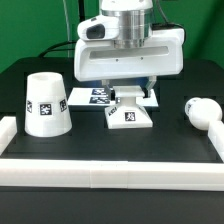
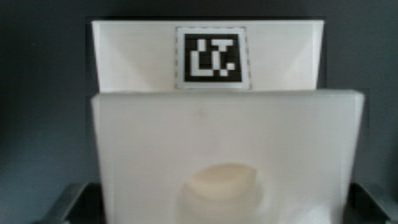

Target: Assemble lamp

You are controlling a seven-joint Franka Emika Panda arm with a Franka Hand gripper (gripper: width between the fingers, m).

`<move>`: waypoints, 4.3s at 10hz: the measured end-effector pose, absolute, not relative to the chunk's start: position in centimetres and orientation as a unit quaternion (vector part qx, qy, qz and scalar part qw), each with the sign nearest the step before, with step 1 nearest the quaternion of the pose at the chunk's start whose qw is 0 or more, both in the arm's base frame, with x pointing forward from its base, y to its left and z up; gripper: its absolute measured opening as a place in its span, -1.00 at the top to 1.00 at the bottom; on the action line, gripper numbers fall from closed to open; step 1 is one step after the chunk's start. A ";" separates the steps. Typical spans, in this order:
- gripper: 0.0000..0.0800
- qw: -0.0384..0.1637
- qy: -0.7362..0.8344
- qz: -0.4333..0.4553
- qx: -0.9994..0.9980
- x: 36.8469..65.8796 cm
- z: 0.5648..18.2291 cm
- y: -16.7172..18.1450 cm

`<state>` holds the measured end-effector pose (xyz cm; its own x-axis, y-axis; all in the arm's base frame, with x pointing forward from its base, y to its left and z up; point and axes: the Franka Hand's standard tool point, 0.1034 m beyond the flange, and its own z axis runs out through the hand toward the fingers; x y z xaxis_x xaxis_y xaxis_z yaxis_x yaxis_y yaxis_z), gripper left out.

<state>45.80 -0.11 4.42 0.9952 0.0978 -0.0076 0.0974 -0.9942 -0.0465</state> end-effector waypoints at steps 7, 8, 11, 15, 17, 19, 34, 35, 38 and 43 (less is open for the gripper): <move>-0.34 0.035 -0.052 -0.019 -0.998 55.1 4.5 4.1; -0.34 0.037 -0.052 -0.022 -0.998 56.1 4.5 4.6; -0.34 0.042 -0.025 -0.044 -0.998 60.2 4.6 6.3; -0.34 0.049 0.016 -0.056 -0.997 62.9 4.7 8.7; -0.34 0.045 0.031 -0.056 -0.997 64.0 4.6 9.0; -0.34 0.045 0.028 -0.053 -0.997 64.0 4.7 8.8; -0.75 0.046 -0.015 -0.022 -0.999 51.8 8.1 12.4; -0.75 0.047 -0.016 -0.023 -0.999 51.8 8.0 12.5; -0.75 0.042 -0.013 0.099 -0.994 50.3 7.9 8.3; -0.75 0.042 -0.020 0.119 -0.992 49.7 7.6 6.8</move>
Offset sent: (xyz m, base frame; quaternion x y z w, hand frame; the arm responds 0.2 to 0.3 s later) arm 0.0510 0.0285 -0.0068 0.0269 -0.0040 0.0223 0.9994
